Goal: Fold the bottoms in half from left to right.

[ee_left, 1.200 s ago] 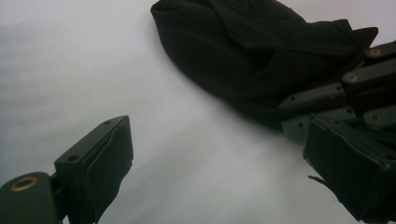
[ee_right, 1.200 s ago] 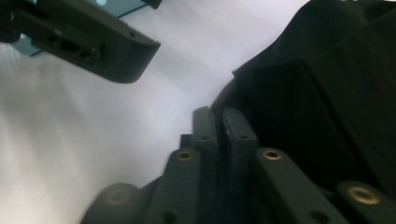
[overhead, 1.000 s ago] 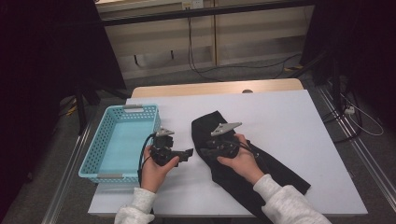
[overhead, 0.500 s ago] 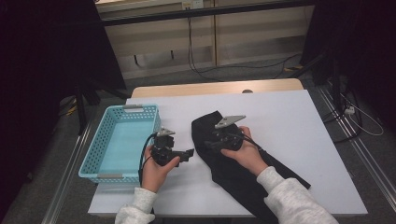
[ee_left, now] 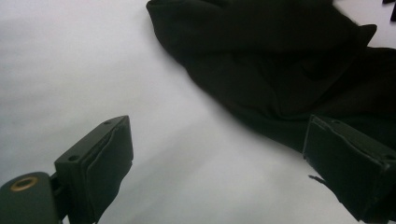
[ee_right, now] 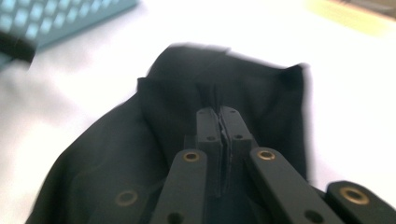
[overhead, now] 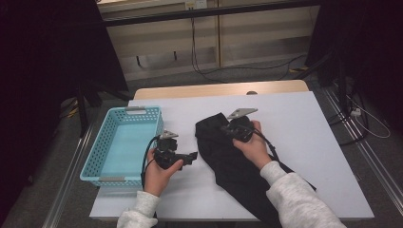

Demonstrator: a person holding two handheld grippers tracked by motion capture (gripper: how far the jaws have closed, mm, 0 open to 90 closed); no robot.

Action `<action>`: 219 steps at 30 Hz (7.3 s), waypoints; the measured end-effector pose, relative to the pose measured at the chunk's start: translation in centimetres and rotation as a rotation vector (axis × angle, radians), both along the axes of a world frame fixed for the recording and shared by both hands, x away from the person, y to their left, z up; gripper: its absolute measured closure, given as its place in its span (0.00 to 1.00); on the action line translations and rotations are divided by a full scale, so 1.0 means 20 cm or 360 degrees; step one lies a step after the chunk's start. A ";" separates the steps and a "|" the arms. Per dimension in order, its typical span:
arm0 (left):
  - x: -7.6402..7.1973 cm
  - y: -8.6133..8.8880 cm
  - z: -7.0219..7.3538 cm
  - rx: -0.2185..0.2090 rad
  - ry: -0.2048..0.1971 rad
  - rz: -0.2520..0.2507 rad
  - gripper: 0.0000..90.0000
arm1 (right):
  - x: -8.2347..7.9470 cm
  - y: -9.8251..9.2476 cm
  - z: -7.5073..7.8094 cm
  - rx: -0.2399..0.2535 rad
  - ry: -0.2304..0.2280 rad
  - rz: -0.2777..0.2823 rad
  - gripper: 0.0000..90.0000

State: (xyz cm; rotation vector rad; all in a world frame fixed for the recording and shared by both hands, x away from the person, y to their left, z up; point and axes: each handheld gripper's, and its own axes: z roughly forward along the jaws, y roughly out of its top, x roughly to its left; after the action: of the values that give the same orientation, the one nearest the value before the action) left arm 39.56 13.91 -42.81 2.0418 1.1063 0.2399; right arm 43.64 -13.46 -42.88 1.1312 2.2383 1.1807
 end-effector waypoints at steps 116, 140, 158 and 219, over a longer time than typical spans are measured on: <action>0.26 -0.03 -0.10 -0.0031 0.0140 0.0237 0.85 | -0.73 -0.94 -0.11 0.0020 0.0378 -0.0229 1.00; 0.36 -0.16 -0.13 -0.0090 0.0208 0.0210 0.91 | -0.68 -1.00 -0.13 -0.0045 0.0331 -0.0324 0.96; 0.30 -0.04 -0.11 -0.0074 0.0156 0.0295 0.92 | -0.79 -0.96 -0.07 -0.0091 0.0256 -0.0302 0.88; 0.32 -0.04 -0.11 -0.0020 0.0105 0.0338 0.51 | -0.74 -1.11 -0.10 -0.0098 0.0241 -0.0402 0.86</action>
State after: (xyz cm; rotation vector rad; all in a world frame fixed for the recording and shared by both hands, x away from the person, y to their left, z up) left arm 45.97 13.18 -45.00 1.9330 1.3639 0.2728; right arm 28.92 -35.76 -44.89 1.4705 2.1425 0.9464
